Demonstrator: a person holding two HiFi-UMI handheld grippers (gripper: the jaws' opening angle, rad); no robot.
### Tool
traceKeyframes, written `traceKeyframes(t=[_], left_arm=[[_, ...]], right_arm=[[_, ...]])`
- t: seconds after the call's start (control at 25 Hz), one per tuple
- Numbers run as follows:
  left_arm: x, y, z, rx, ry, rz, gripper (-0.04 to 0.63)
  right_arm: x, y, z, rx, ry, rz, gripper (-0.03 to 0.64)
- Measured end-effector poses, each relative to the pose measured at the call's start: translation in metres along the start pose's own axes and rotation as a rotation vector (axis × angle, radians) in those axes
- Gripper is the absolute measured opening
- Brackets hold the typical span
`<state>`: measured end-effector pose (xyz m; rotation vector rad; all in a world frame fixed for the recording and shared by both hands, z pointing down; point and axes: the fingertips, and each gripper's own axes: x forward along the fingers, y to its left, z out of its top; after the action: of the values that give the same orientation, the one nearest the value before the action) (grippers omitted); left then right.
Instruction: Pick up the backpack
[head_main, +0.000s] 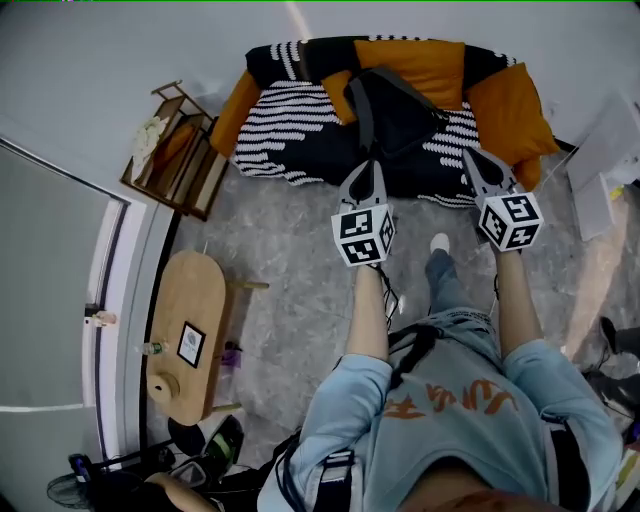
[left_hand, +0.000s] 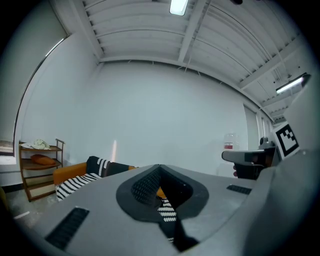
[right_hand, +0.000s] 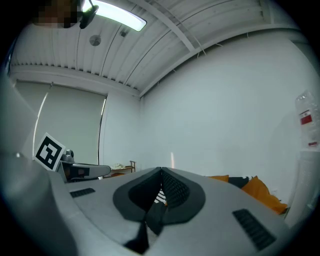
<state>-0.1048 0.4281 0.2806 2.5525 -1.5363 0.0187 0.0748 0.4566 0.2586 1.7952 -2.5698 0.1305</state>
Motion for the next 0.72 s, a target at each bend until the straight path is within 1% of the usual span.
traceKeyframes(t=[0.12, 0.24, 0.36, 0.48, 0.52, 0.6, 0.72], left_arm=[[0.042, 0.032, -0.006, -0.042, -0.007, 0.053, 0.020], [0.086, 0.051, -0.024, -0.083, 0.034, 0.093, 0.020], [0.141, 0.063, -0.050, -0.111, 0.093, 0.110, 0.020], [0.200, 0.077, -0.057, -0.159, 0.138, 0.157, 0.020], [0.222, 0.075, -0.055, -0.165, 0.144, 0.159, 0.020], [0.263, 0.066, -0.049, -0.149, 0.156, 0.138, 0.020], [0.306, 0.060, -0.050, -0.136, 0.183, 0.111, 0.020]], right_arm=[[0.055, -0.017, -0.012, 0.006, 0.020, 0.039, 0.025], [0.102, -0.043, -0.032, 0.020, 0.074, 0.070, 0.025], [0.151, -0.078, -0.048, 0.075, 0.115, 0.088, 0.025], [0.200, -0.109, -0.036, 0.083, 0.126, 0.153, 0.025], [0.214, -0.124, -0.030, 0.083, 0.125, 0.162, 0.025], [0.238, -0.155, -0.022, 0.101, 0.119, 0.158, 0.025], [0.264, -0.182, -0.031, 0.135, 0.138, 0.166, 0.026]])
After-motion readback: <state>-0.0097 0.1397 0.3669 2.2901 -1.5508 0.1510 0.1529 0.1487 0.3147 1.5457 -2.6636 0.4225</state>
